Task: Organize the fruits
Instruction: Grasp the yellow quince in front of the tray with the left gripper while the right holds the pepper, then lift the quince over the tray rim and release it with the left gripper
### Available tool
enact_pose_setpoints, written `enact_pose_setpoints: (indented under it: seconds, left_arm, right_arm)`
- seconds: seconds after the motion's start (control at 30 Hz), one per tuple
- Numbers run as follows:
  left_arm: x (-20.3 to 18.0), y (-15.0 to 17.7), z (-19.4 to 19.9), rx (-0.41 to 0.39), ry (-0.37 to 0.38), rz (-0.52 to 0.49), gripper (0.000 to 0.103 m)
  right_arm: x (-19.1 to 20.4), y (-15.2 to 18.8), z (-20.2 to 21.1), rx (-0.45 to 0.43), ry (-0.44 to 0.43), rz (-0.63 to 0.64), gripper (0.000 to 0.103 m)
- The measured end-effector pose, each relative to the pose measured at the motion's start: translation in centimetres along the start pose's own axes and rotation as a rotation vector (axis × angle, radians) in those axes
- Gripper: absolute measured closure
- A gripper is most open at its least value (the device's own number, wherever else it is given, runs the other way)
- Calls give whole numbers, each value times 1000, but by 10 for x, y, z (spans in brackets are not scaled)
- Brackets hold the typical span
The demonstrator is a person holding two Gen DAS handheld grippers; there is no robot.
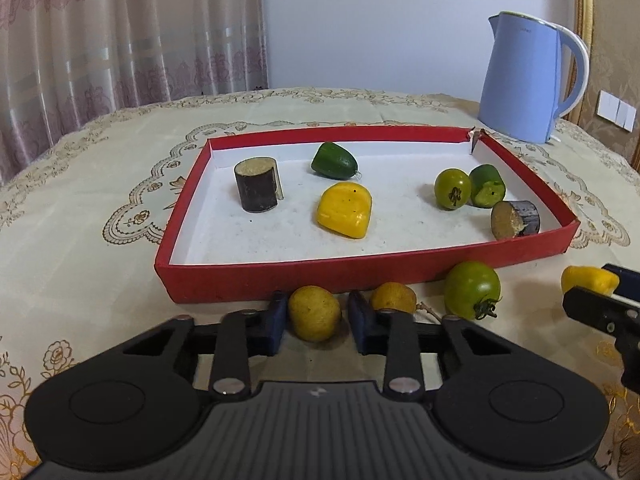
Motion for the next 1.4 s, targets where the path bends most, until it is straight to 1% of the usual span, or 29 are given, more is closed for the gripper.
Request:
enact_pose_setpoints:
  seconds: [0.1,0.33,0.57,0.97,1.4]
  left_arm:
    - [-1,2,3,1,14,-3,77]
    - [-2,3,11,-4,21,-14,77]
    - [5,0,18,-11,-12,-5,77]
    - [11,-5,30,-42,-87,-34,77]
    - [17,-18,32,-65,-131,-46,77]
  right_arm:
    - [1,0,0,-2,3,2,57]
    - [3,-2,4,-11,0,6,57]
    - [5,-4,10,-22,-2,8,57]
    - [8,-6,16,-34,-8,12,57]
    - [8,-5,16,-33,-10,12,57]
Point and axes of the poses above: each gripper's, at about its wrist camera, not at the fingertips, and z roughly against the way its jaws point, x to its left, y to its underside, the point moved 6 cm from there along -z, roughly the way its jaws point, and after that the axes turned 8 degrees about y, right-handed, at the moved point
